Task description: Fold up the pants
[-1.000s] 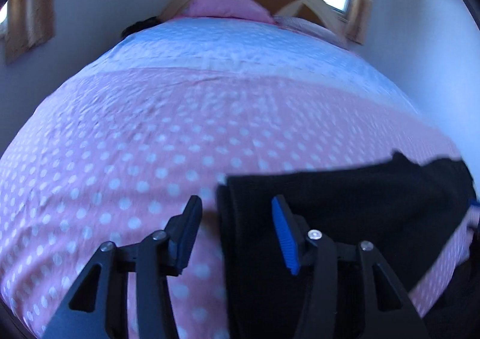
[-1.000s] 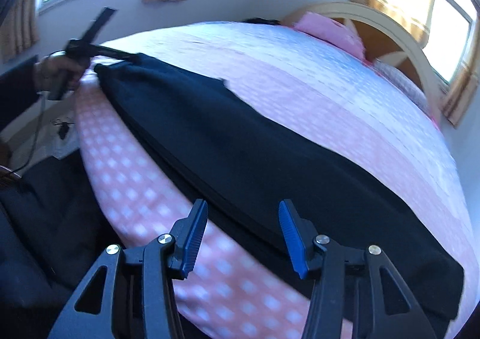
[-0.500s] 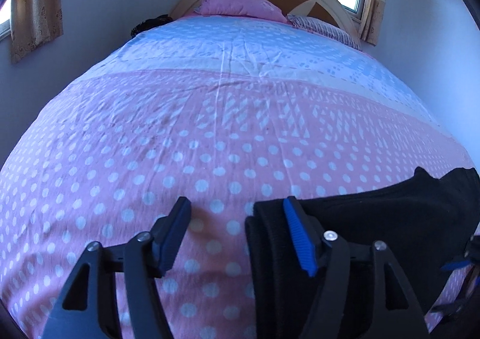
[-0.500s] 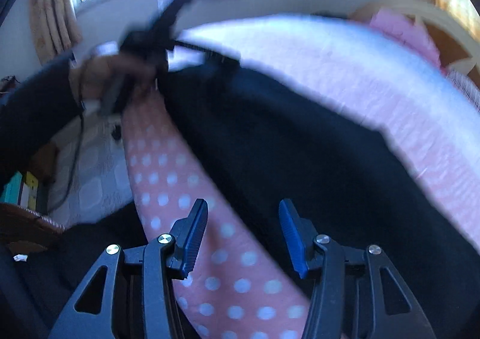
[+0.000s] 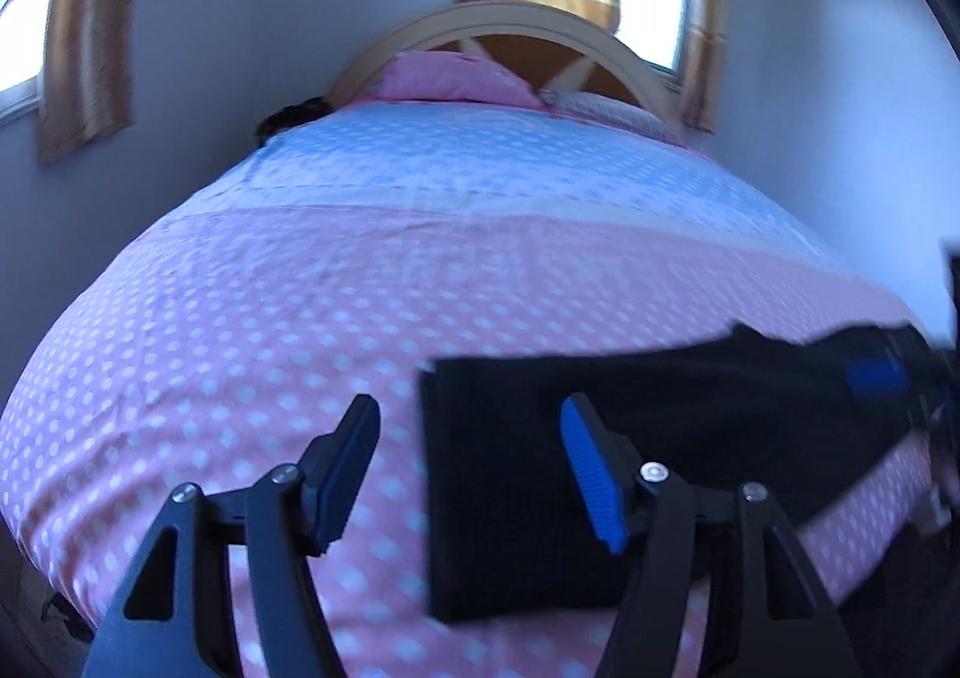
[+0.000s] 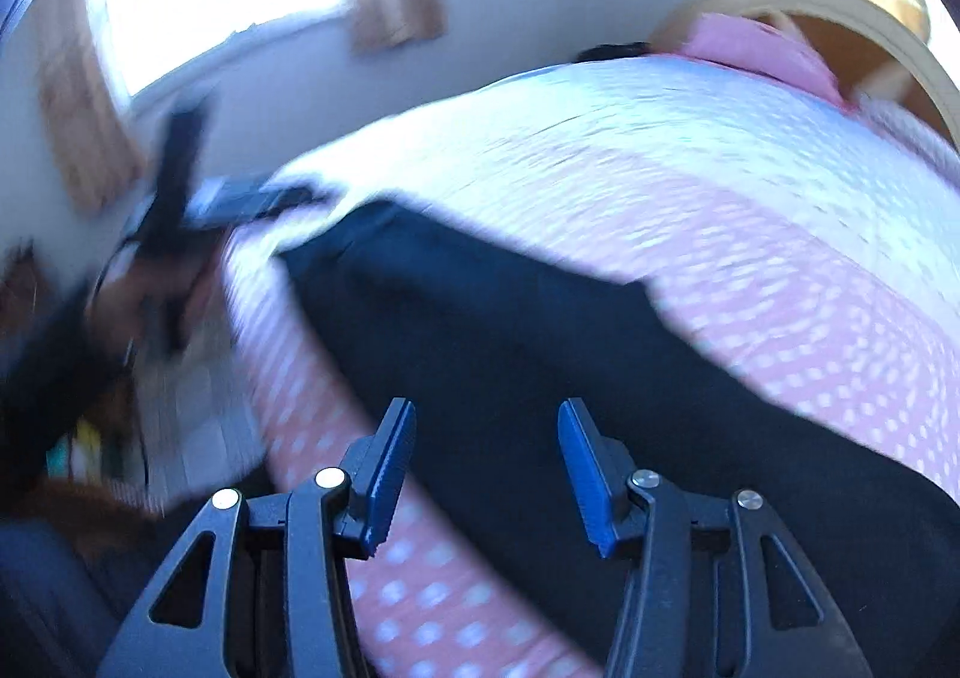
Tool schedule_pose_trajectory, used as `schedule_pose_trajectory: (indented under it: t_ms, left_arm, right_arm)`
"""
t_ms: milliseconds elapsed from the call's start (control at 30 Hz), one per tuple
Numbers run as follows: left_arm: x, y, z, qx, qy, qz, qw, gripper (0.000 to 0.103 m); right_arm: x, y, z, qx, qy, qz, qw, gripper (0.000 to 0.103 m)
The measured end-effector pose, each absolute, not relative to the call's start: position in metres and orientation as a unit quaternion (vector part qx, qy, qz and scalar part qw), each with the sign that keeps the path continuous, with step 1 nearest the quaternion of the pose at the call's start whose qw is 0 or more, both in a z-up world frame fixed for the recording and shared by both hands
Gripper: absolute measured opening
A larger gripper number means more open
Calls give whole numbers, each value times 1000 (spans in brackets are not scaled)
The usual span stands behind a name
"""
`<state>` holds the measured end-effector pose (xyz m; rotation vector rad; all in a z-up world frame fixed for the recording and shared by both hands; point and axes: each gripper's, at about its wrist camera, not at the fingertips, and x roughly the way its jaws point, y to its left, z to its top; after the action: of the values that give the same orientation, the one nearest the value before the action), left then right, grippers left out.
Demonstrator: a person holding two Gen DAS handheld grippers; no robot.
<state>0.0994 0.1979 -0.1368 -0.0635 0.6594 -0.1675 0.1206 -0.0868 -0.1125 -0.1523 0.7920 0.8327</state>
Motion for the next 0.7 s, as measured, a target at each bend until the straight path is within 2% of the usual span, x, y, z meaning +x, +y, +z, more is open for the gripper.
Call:
schedule_pose_trajectory:
  t_ms: [133,400,433,467,533,567,700]
  left_arm:
    - [97,169,-150,16,336,-97,937,66]
    - [86,156,-171,79,340,-100,932,67]
    - [86,159,-171,75,341,-105,931,67]
    - [85,160,-172,75,340,-108,931,68]
    - [83,161,-173,78,334,-113,933,68]
    - [82,161,-174,77,330,-114,934,68]
    - [78,162,-172,63,323,-109,938,69]
  right_arm:
    - [177,-101,-109,8,395,347,850,52]
    - [247,-91,-150,98,471,318,817,51]
    - [250,-88,-156,104,481,322,809,46]
    - [254,-83,-161,114,494,332,796,24]
    - [253,-81,-160,110,493,323,801,11]
    - [255,-82,-158,113,488,319,805,7]
    - [262,-81,-168,113,493,305,807,7]
